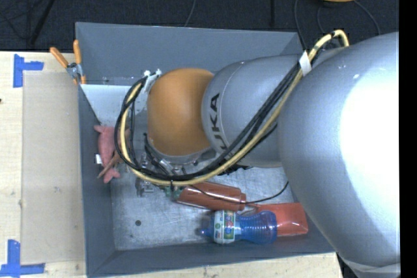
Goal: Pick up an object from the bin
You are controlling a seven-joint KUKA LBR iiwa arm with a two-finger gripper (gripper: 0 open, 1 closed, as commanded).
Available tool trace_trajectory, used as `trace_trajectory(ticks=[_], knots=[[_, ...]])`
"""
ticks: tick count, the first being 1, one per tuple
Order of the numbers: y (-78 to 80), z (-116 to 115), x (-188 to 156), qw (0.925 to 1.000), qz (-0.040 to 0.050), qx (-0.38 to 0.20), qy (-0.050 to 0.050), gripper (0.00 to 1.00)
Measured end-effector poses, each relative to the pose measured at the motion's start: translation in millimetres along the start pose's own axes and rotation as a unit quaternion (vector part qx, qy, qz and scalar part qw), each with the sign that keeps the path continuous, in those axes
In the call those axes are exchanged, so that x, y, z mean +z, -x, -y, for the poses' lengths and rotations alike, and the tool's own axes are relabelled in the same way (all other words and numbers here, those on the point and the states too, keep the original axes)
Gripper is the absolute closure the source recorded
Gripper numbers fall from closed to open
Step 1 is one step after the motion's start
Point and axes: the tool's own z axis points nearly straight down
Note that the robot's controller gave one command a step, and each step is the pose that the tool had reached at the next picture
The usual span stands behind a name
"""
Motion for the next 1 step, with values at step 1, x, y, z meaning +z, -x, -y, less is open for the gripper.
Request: trace_trajectory(ticks=[1], knots=[[0.0,-0.1,0.0,1.0000,0.0000,0.000,0.000,1.00]])
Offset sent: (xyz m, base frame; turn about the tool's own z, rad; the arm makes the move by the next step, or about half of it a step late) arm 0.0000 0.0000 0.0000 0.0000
